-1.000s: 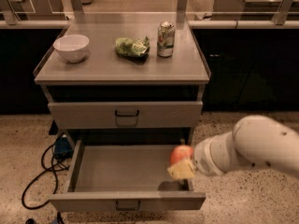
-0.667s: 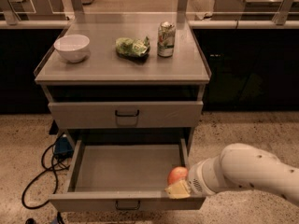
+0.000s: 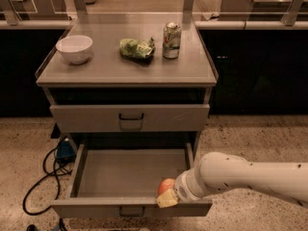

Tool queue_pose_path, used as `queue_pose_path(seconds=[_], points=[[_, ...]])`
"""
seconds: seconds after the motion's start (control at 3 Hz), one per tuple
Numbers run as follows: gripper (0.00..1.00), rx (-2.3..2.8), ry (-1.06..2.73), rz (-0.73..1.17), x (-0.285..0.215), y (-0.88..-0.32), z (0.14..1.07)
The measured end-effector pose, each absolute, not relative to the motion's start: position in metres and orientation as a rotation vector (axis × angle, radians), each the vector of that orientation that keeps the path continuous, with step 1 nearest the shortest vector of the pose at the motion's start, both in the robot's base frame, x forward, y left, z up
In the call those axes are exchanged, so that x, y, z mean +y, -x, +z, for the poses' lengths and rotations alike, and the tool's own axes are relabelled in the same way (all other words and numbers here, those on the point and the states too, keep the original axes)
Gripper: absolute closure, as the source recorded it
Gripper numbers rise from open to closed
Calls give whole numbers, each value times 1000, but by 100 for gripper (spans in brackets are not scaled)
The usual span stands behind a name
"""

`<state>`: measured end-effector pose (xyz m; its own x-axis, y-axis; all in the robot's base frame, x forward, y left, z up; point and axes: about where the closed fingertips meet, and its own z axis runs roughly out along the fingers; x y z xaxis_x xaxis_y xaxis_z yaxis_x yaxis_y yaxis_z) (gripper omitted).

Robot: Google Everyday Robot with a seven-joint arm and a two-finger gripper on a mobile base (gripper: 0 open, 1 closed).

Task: Place apple into middle drawer

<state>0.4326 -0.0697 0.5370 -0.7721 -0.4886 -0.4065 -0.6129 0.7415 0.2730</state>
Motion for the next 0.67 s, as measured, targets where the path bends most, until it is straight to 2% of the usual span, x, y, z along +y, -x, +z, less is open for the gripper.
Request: queue_pose_path(seconds=[0.67], points=[[100,2612,815,579,-74,-446,529]])
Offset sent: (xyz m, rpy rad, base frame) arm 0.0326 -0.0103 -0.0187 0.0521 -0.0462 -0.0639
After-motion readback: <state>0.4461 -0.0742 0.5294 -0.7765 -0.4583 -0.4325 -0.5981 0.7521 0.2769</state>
